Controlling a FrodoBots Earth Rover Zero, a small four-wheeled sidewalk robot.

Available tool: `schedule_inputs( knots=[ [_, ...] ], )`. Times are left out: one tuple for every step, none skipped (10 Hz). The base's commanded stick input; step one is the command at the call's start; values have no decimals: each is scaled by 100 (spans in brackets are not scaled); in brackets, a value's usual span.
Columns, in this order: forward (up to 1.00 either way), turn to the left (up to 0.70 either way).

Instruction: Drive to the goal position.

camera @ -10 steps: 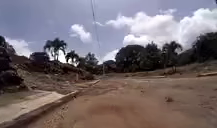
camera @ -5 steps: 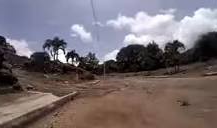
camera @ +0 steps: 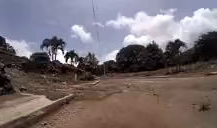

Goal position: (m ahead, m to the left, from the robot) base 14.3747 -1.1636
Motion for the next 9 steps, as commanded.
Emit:
schedule_inputs(
  knots=[
    [70,0],
    [70,0],
    [70,0],
    [70,0],
    [70,0],
    [70,0],
    [70,0],
    [70,0],
    [70,0]
  ],
)
